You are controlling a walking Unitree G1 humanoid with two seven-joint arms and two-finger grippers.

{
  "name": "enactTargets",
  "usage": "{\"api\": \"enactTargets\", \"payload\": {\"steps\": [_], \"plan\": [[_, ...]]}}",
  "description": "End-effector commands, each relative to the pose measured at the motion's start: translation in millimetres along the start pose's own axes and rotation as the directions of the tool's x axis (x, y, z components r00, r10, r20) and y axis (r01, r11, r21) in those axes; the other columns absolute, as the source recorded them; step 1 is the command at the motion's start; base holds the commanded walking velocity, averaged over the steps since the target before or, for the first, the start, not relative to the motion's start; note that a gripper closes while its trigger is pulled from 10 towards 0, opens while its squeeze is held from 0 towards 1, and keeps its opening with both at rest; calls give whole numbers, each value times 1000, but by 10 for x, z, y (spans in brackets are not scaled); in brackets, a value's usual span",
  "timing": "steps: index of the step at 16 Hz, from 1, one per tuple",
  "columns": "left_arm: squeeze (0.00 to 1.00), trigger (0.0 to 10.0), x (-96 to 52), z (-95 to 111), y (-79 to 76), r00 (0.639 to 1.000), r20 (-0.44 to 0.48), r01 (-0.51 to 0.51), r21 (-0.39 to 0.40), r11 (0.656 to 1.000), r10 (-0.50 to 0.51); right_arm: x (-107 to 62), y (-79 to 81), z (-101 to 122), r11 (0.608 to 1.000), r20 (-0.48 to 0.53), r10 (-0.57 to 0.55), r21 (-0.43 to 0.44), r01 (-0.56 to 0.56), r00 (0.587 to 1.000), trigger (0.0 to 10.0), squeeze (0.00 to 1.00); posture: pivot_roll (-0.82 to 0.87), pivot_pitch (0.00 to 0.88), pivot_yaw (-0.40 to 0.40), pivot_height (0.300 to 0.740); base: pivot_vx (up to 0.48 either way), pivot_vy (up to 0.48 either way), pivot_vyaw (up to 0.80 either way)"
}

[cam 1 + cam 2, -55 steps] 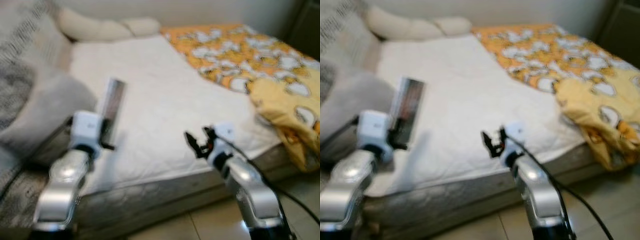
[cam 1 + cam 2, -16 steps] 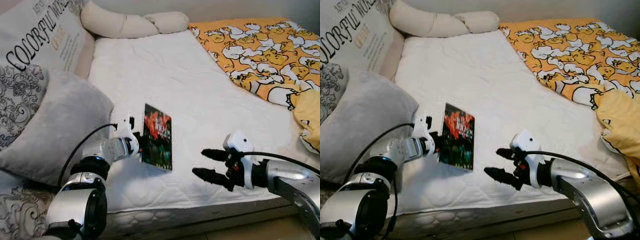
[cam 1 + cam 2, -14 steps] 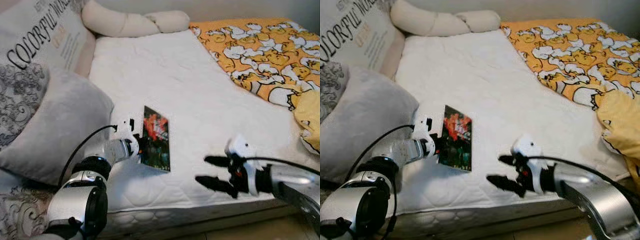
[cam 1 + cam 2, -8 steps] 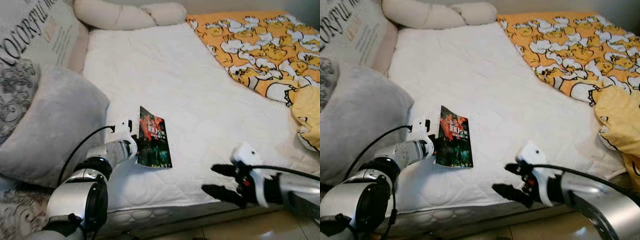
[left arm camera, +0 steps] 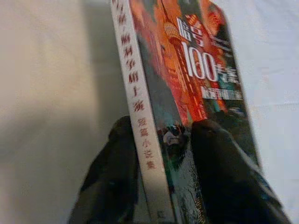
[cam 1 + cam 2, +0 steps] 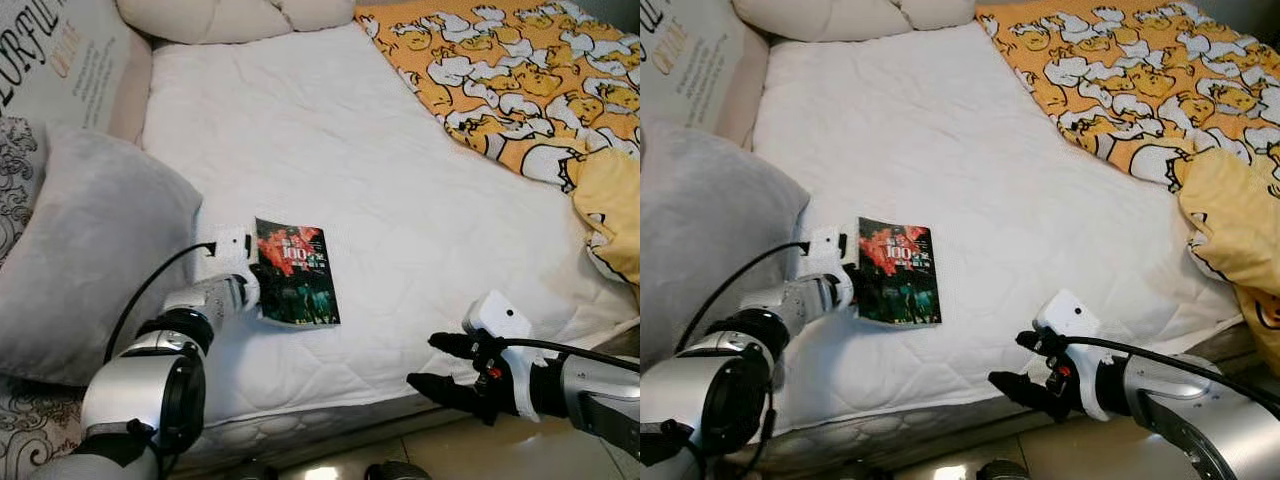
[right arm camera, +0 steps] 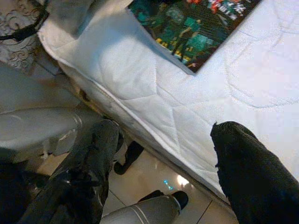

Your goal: Clean up the room

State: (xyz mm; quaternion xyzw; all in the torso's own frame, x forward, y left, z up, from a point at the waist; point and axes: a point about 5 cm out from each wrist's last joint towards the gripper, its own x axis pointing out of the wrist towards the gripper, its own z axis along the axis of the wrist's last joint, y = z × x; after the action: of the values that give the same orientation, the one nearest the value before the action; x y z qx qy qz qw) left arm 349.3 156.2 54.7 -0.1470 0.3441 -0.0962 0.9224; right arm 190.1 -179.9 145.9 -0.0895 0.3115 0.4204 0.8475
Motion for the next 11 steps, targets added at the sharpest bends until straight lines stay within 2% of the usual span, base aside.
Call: {"api": "enactTargets", "payload": {"steps": [1,2,4,5,6,8,10,11], "plan": [[1000,10000,-14,68,22,1000,12,-20,48,999,19,-23,-34,26,999,8,-32,-12,32,999,10000,0,-319,116,49,740,0,0,0],[1000,10000,-36,87,94,998,16,-55,115,992,53,-26,-60,30,999,7,-45,-16,45,999,10000,0,-317,117,47,740,0,0,0],[1000,10000,-63,104,170,996,16,-87,157,984,85,-24,-72,28,999,4,-49,-18,49,999,10000,0,-315,113,41,740,0,0,0],[1000,10000,-94,119,258,991,19,-135,223,965,135,-16,-92,23,998,1,-55,-23,55,999,10000,0,-297,96,31,740,0,0,0],[1000,10000,-106,127,289,988,23,-152,253,955,152,-9,-103,22,998,2,-58,-24,58,998,10000,0,-293,92,30,740,0,0,0],[1000,10000,-130,242,283,991,80,-124,320,939,103,86,-162,35,996,23,-92,-13,92,996,10000,0,-245,47,19,740,0,0,0],[1000,10000,-153,478,99,978,194,1,380,925,-80,251,-170,37,992,82,-102,88,95,991,10000,0,-201,2,16,740,0,0,0],[1000,10000,-161,531,11,965,218,40,419,907,-143,323,-160,33,988,98,-115,114,104,989,10000,0,-180,0,14,740,0,0,0]]}}
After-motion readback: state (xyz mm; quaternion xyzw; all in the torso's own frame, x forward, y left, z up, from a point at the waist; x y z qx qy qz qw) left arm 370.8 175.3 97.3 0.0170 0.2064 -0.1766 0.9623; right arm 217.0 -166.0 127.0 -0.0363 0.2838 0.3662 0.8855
